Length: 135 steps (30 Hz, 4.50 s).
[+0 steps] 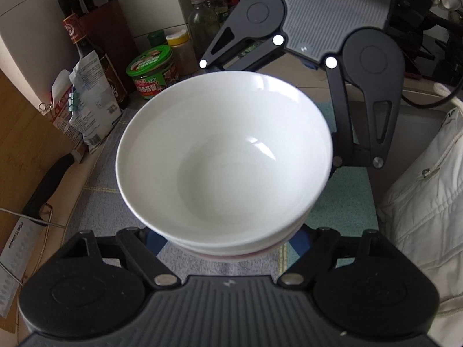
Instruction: Organize plates and bowls
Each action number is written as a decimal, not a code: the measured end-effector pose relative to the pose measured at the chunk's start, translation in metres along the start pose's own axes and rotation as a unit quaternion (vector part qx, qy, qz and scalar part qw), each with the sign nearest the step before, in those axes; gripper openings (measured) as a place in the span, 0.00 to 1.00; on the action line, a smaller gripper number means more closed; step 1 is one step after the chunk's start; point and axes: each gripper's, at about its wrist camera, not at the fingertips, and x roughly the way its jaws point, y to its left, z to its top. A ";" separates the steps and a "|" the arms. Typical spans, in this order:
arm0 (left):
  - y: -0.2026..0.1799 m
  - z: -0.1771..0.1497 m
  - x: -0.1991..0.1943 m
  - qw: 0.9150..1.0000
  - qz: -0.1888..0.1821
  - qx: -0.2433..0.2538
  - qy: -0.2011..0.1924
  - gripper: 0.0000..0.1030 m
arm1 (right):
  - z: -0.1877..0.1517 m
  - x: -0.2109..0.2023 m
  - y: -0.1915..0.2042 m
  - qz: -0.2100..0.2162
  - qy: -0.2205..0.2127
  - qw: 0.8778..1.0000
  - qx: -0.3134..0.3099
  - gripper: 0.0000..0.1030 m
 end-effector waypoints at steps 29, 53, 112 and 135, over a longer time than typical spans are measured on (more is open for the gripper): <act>0.007 0.078 0.100 0.997 -0.047 0.067 -0.012 0.81 | -0.085 -0.011 -0.072 -0.053 0.037 0.994 0.089 0.80; 0.009 0.076 0.109 0.997 -0.053 0.055 -0.003 0.81 | -0.087 -0.003 -0.079 -0.042 0.039 0.993 0.101 0.80; -0.076 0.005 -0.031 0.893 0.251 -0.372 -0.027 0.98 | -0.061 -0.059 0.048 -0.308 0.009 0.818 0.485 1.00; -0.108 0.013 -0.089 0.882 0.278 -0.377 -0.050 0.99 | -0.040 -0.107 0.101 -0.354 -0.039 0.785 0.508 1.00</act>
